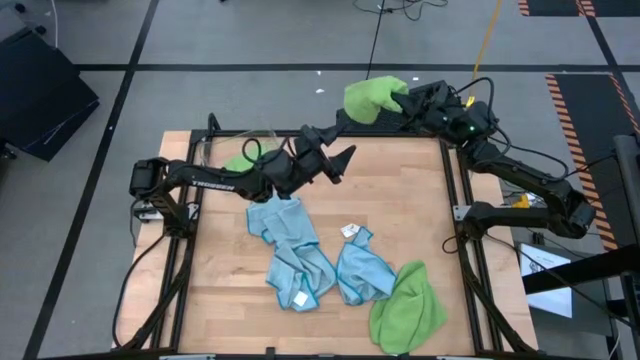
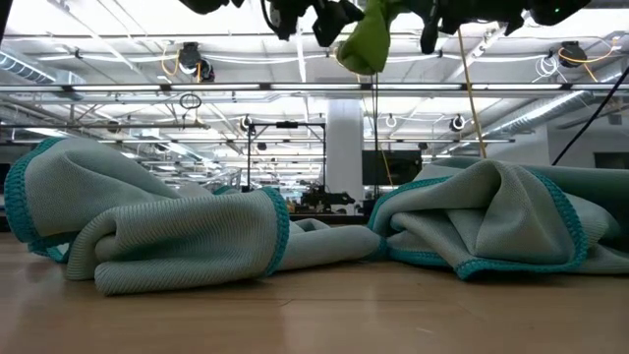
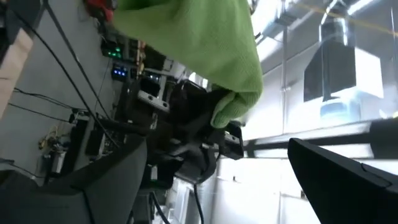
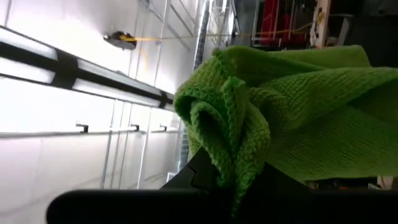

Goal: Fold microfiber towels
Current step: Stack the folded green microfiber cloth on top of the green microfiber cloth on the transparent bin

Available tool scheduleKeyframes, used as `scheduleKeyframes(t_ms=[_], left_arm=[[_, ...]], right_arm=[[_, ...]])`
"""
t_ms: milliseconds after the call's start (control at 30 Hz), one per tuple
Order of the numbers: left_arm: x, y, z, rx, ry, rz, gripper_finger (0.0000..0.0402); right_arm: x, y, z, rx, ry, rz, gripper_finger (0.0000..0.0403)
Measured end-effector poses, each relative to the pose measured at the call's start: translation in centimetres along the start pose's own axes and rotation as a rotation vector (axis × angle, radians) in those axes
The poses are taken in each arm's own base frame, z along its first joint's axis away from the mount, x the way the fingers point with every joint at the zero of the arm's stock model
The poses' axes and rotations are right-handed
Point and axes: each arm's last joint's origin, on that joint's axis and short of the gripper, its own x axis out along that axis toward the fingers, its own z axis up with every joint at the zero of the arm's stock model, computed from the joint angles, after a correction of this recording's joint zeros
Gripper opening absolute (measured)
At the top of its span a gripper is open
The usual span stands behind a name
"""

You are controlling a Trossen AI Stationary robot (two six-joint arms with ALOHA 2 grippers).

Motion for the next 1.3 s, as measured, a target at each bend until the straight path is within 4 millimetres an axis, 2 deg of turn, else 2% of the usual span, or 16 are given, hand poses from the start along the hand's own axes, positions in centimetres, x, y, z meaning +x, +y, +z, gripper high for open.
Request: scheduleKeyframes(t_ms=[200, 333, 467, 600, 867, 1033, 1300], left_arm=[[1.0, -0.2, 2.1, -0.004, -0.100, -0.006, 0.0392], [1.5, -1.0, 3.2, -0.017, -0.095, -0.061, 0.0392], [2.1, -1.5, 3.0, -0.007, -0.074, -0.014, 0.0392], [3.0, -0.7, 2.8, -0.050, -0.100, 0.044, 0.0392], [5.3, -0.3, 2.9, -0.137, -0.130, -0.009, 0.0392], [6.0, 0.7, 4.2, -0.128, -0.181, 0.016, 0.0392], [6.6, 0.0, 5.5, -0.107, -0.180, -0.017, 0.0392]], right_arm=[[0.4, -0.6, -0.3, 0.009, -0.004, -0.015, 0.0019], [0.8, -1.0, -0.8, 0.017, 0.017, -0.025, 0.0019], [1.3, -1.5, -1.0, 0.002, 0.010, -0.017, 0.0019], [1.7, -1.7, -1.1, -0.005, 0.017, 0.010, 0.0019], [1.9, -1.8, -0.9, -0.021, -0.033, 0.022, 0.0019], [1.9, -1.7, -1.2, -0.003, -0.017, 0.031, 0.0019], [2.0, -1.8, -1.6, 0.017, 0.025, 0.020, 0.0019]])
